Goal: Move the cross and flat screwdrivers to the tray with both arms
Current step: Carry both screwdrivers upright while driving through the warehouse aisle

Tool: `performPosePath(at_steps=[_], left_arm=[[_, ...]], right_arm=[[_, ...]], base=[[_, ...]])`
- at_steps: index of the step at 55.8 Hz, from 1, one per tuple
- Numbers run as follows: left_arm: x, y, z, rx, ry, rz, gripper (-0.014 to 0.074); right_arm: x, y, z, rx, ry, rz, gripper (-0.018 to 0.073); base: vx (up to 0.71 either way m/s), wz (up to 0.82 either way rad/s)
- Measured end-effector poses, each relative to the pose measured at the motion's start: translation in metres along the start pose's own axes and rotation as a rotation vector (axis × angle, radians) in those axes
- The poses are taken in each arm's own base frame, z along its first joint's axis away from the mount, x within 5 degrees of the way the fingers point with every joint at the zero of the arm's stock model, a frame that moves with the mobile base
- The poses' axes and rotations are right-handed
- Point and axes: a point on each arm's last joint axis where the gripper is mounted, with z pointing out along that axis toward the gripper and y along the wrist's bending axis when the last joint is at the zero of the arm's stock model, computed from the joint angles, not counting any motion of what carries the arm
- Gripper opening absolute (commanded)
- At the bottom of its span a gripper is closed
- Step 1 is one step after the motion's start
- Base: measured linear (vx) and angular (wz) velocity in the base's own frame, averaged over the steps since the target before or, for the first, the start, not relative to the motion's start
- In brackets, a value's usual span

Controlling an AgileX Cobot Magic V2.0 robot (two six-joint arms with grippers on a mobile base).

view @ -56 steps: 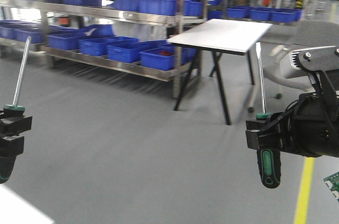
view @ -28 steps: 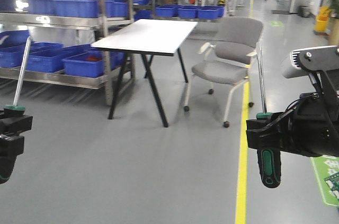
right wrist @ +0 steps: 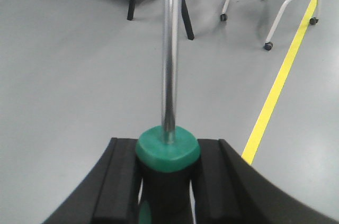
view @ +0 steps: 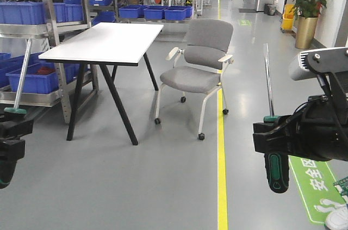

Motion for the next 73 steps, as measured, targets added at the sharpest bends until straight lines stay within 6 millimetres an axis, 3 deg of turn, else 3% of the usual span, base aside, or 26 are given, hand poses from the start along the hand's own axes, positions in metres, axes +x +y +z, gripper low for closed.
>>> performPosePath(at_steps=[24,73], left_arm=[[0.0000,0.0000,0.0000,0.000,0.000,0.000,0.0000],[0.0000,0.0000,0.0000,0.000,0.000,0.000,0.0000]], right_arm=[[0.0006,0.0000,0.0000,0.000,0.007,0.000,-0.0008],[0.0007,0.0000,0.0001,0.000,0.007,0.000,-0.0008]], base=[[0.51,0.19],[0.55,0.59]])
